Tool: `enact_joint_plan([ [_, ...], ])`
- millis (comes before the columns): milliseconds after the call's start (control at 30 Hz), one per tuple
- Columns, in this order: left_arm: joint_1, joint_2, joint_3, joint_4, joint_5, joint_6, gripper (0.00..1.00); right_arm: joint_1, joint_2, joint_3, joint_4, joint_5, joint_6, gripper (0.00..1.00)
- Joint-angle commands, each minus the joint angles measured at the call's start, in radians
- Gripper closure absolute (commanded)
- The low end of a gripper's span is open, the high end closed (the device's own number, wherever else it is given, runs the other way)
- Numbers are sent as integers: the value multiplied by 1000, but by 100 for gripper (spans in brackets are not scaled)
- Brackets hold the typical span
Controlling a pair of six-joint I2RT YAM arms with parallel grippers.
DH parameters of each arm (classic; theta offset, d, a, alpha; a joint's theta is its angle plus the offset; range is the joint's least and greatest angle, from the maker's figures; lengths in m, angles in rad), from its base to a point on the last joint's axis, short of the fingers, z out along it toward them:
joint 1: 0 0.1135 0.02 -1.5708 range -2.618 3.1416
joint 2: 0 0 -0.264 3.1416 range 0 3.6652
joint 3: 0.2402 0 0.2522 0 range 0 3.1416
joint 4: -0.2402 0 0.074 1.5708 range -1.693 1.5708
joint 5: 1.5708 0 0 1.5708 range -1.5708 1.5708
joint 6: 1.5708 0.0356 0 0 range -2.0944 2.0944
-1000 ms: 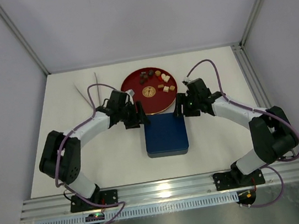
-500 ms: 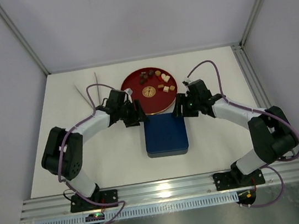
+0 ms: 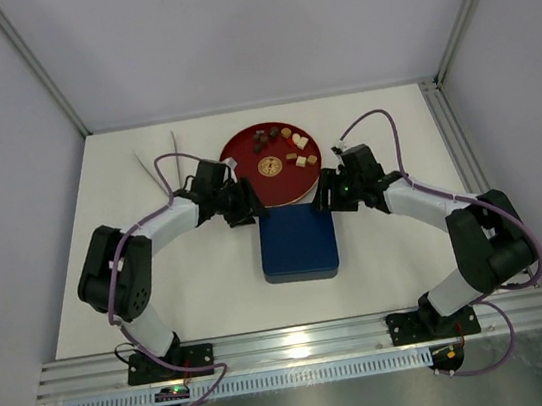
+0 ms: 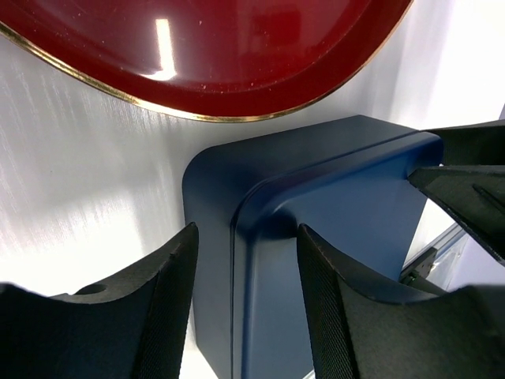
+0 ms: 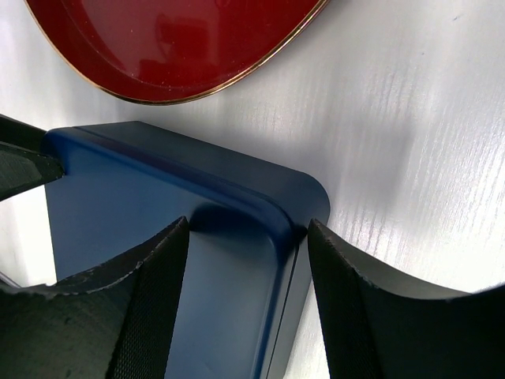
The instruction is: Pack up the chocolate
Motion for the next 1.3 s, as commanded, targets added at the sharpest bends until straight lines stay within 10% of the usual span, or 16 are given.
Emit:
enact_joint_plan([
  [0, 9, 46, 13, -27, -41, 4, 49, -2, 33, -25, -4, 17, -4, 38],
  [1267, 10, 66, -197, 23, -87, -29, 57, -15, 99, -123, 29, 55, 45, 51],
])
